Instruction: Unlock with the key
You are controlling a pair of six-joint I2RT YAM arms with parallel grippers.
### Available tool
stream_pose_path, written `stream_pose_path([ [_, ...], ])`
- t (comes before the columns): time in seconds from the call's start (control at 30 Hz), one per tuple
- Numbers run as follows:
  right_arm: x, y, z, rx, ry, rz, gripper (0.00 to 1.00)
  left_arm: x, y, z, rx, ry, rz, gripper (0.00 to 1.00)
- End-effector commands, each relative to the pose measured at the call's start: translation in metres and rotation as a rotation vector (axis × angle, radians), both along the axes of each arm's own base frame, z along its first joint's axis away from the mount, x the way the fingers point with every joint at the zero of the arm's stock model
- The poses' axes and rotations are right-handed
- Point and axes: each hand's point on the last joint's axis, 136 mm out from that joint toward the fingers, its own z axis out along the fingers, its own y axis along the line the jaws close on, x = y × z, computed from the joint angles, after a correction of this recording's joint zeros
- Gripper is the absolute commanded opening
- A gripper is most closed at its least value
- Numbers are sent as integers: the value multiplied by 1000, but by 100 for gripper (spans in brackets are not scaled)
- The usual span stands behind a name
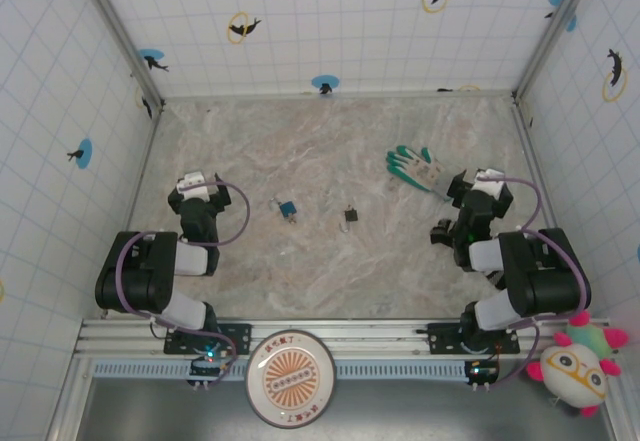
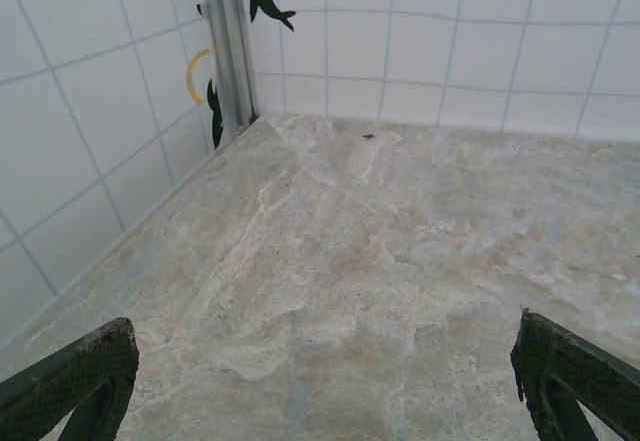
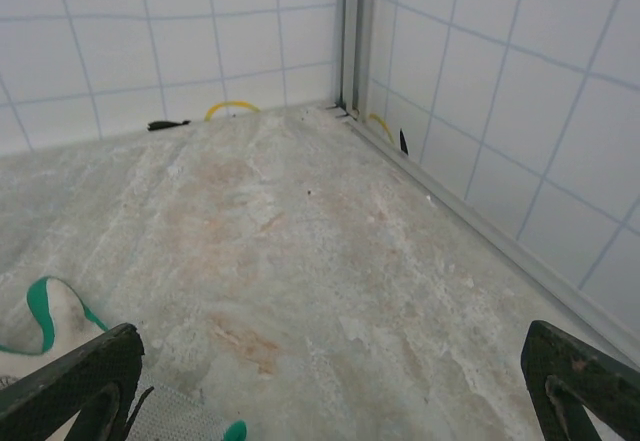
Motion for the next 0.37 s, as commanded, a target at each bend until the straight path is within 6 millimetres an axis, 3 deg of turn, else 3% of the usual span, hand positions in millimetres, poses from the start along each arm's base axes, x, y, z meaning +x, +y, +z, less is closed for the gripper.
stream_pose_path([
  [0.0, 5, -5, 10, 13, -29, -26, 100, 2, -2, 8, 7, -32, -14, 98],
  [0.33, 8, -5, 7, 28, -12, -6, 100, 1, -2, 8, 6, -32, -14, 98],
])
